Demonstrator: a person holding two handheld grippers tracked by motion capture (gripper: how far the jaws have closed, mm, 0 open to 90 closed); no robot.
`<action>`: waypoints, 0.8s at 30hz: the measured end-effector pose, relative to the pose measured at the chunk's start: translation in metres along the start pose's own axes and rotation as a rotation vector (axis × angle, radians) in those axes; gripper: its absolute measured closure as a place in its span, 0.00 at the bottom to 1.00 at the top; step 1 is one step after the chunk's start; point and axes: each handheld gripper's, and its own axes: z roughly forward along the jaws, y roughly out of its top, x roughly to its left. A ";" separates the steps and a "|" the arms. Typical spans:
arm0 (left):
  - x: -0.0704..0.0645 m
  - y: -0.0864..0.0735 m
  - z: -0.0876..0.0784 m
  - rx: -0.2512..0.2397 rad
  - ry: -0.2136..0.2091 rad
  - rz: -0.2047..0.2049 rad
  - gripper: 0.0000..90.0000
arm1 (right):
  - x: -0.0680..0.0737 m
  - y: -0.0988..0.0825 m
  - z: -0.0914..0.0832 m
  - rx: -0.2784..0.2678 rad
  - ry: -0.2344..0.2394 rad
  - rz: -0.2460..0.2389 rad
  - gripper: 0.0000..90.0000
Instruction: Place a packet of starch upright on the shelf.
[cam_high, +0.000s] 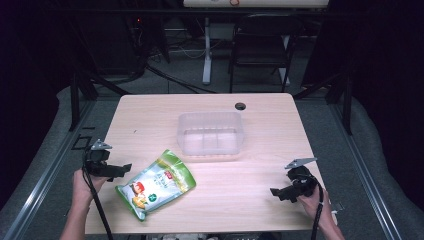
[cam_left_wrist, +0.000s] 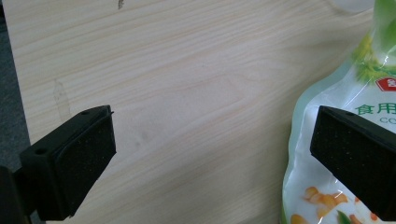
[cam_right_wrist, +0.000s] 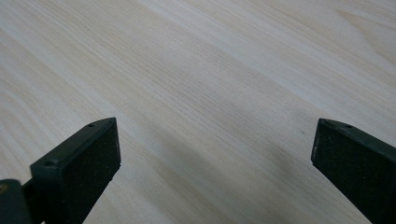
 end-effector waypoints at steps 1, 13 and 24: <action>0.000 0.000 0.000 0.000 0.000 0.000 0.00 | 0.000 0.000 0.000 0.002 -0.004 -0.006 0.02; -0.009 0.013 0.001 0.009 -0.072 0.029 0.00 | 0.002 -0.001 0.003 0.015 0.031 -0.019 0.03; -0.018 0.024 0.014 0.066 -0.126 0.031 0.00 | 0.005 -0.001 0.002 0.009 0.031 -0.030 0.05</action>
